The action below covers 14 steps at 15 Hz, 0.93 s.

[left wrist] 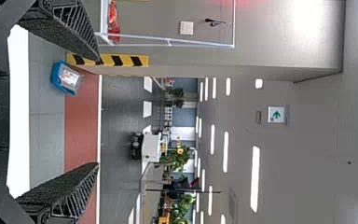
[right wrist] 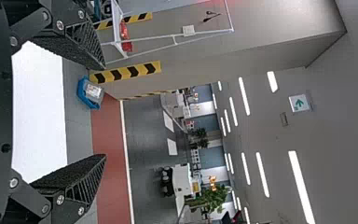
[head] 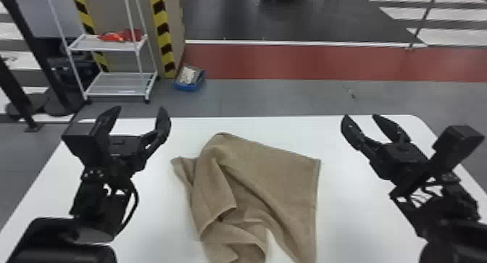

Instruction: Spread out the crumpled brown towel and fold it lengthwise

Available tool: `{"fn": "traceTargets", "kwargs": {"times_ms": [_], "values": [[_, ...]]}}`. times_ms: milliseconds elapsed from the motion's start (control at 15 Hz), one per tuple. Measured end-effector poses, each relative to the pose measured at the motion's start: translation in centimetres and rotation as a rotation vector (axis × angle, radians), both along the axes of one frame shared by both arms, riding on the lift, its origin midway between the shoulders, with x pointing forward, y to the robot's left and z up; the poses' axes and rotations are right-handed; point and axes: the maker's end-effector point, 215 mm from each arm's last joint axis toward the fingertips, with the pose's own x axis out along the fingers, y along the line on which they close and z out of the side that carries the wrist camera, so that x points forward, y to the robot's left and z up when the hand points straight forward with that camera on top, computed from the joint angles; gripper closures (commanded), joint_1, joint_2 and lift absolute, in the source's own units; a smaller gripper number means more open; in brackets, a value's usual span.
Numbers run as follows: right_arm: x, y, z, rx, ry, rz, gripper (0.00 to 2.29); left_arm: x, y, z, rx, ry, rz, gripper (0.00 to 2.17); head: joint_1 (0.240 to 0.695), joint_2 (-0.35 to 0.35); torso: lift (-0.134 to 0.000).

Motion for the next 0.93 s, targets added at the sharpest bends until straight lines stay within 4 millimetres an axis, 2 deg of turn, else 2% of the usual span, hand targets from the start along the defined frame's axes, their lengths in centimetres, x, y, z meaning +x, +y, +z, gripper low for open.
{"fn": "traceTargets", "kwargs": {"times_ms": [200,467,933], "values": [[0.0,0.1,0.2,-0.002,-0.003,-0.001,0.26,0.0,0.0,0.2,0.001,-0.003,-0.002,0.08,0.635,-0.015,-0.124],[0.1,0.2,-0.6,0.002,0.029,-0.004,0.26,0.0,0.2,0.1,0.006,-0.001,0.002,0.08,0.641,-0.011,-0.124],[-0.4,0.7,-0.7,0.002,0.026,0.002,0.26,0.2,-0.2,-1.1,0.021,0.019,-0.01,0.09,0.648,-0.011,-0.124]]}}
